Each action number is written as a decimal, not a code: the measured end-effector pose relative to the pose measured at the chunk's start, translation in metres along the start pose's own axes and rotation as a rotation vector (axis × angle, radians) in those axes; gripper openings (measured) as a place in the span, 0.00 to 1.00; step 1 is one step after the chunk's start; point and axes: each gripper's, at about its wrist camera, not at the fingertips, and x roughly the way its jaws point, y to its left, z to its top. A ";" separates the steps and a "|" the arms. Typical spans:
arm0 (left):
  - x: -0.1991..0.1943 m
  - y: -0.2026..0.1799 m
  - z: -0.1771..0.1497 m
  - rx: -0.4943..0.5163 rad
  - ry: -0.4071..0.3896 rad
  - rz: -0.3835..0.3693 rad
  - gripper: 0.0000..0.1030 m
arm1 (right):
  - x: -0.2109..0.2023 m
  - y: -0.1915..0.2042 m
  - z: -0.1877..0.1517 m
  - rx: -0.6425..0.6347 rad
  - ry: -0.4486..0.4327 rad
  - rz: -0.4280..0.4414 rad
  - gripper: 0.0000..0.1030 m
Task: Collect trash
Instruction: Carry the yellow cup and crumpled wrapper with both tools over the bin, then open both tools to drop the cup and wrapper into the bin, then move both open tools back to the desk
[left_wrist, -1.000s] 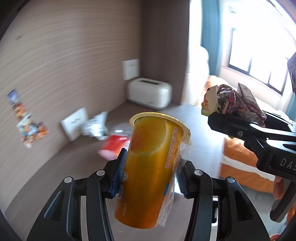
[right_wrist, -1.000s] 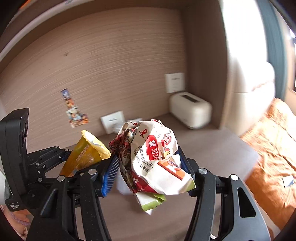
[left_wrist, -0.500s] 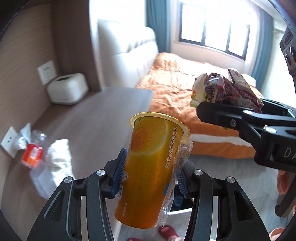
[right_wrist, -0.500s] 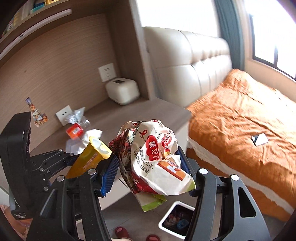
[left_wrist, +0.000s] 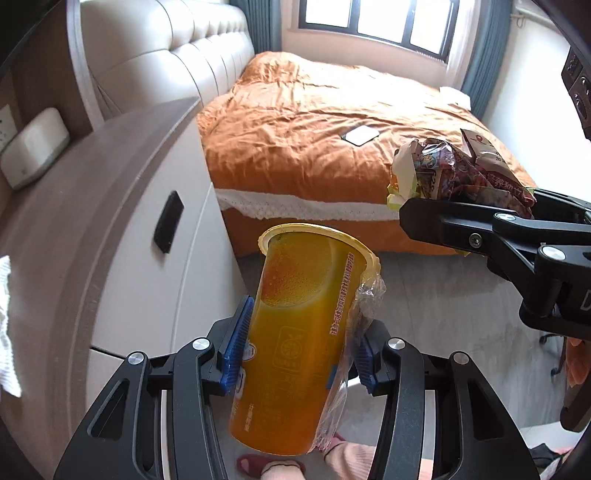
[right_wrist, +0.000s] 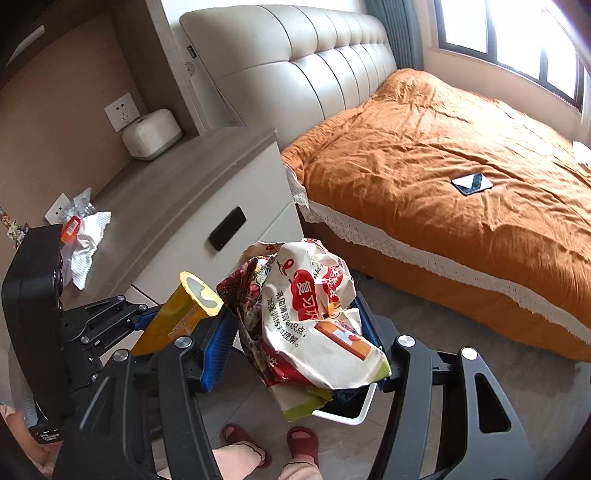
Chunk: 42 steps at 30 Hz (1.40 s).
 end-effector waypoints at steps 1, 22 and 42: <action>0.009 0.000 -0.002 0.003 0.011 -0.006 0.48 | 0.007 -0.004 -0.005 0.012 0.013 -0.001 0.59; 0.233 -0.006 -0.111 0.004 0.243 -0.123 0.48 | 0.215 -0.069 -0.118 0.096 0.310 -0.063 0.60; 0.257 0.000 -0.119 -0.054 0.269 -0.159 0.95 | 0.230 -0.074 -0.132 0.062 0.370 -0.074 0.96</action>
